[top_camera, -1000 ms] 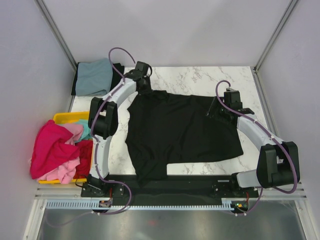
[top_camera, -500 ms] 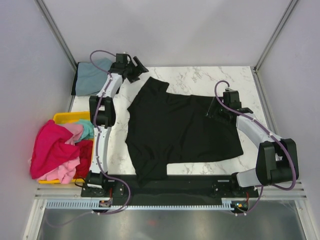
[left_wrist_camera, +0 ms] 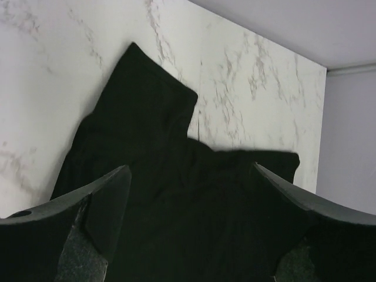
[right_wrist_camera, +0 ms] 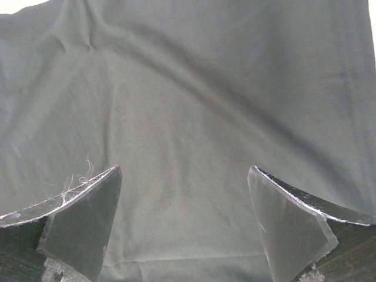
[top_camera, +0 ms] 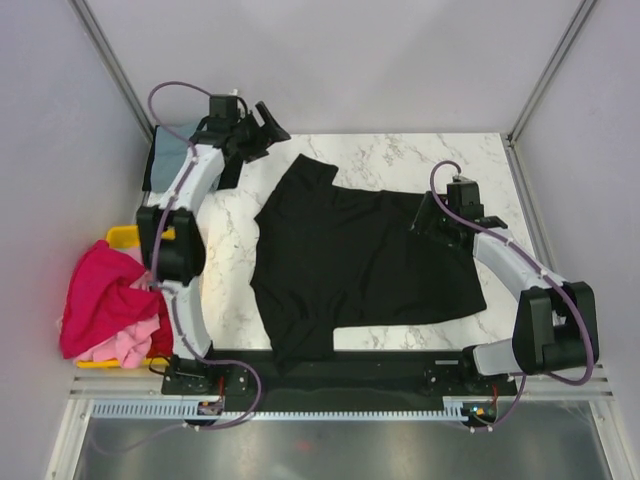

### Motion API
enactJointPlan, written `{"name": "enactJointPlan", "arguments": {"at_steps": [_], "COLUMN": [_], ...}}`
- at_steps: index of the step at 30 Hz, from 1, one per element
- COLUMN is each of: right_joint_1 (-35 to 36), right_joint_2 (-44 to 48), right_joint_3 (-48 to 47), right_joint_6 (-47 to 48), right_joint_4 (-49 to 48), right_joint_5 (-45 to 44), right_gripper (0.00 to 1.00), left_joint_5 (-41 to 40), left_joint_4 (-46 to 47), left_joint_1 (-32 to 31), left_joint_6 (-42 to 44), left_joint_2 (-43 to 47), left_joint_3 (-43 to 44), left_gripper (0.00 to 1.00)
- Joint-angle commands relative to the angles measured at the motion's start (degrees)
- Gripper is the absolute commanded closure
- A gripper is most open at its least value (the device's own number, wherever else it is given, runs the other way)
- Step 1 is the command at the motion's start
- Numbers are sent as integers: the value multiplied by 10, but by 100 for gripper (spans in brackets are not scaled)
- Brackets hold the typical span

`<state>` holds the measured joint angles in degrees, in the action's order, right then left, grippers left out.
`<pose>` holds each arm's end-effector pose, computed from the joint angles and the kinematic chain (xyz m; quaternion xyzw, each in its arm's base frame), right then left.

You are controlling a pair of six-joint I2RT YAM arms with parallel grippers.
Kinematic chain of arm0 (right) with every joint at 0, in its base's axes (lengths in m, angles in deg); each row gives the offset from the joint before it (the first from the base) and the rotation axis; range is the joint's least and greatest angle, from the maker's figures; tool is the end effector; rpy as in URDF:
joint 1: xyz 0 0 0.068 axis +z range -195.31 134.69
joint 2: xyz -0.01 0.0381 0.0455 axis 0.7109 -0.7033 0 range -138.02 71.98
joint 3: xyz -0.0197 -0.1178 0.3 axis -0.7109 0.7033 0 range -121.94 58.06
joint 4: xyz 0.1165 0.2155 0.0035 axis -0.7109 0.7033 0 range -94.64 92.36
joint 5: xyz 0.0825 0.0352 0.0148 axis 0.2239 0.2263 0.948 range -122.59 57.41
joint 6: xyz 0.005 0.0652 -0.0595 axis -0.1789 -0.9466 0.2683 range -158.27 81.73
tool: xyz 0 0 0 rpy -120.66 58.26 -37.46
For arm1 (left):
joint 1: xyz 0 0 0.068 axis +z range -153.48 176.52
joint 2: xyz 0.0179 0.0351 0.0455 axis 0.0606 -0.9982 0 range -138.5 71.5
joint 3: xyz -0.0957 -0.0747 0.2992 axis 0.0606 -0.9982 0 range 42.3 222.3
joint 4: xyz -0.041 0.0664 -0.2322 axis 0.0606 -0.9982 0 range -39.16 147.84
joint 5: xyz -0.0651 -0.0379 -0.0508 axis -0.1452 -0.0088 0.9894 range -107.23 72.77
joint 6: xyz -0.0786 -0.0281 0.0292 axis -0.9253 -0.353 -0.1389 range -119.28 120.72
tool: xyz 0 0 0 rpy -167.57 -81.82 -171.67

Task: Fold and stack the t-shirts
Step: Flatten the tshirt out, then fold the tshirt

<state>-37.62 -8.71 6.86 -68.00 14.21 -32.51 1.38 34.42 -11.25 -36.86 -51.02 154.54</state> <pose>0.2951 0.0398 0.2510 0.1785 0.9175 0.1146 0.3366 0.5391 -0.0989 0.3155 -0.1500 0.8604 -0.3111 0.3746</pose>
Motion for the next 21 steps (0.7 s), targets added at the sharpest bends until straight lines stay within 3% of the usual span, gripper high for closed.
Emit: {"name": "enactJointPlan", "arguments": {"at_steps": [1,2,7,11,15,16,19,21], "right_joint_1": [7,9,16,33,37,38,39,39], "right_joint_2": [61,75,164,192,228,231,235,235], "right_joint_3": [6,16,63,74,95,97,104,105], "right_joint_6": [-16,-18,-36,-39,-43,-45,-48,-50], "right_joint_4": [-8,-8,17,43,54,55,57,57], "right_joint_5": [-49,-65,-93,-83,-75,-72,-61,-55], "right_gripper": [3,3,2,2,2,2,2,2], "left_joint_5": [-59,-76,-148,-200,-198,-202,-230,-238], "left_joint_4": [-62,-69,-142,-231,-304,-312,-346,-348], "left_joint_1": [-22,-31,-109,-240,-390,-456,-579,-636], "left_joint_6": [90,99,113,40,-137,-171,-298,-378], "left_joint_2": [214,249,433,561,692,706,729,719], "left_joint_3": [-131,-216,-429,-575,-670,-685,-731,-745], "left_gripper": [11,12,12,13,16,16,17,17]}}
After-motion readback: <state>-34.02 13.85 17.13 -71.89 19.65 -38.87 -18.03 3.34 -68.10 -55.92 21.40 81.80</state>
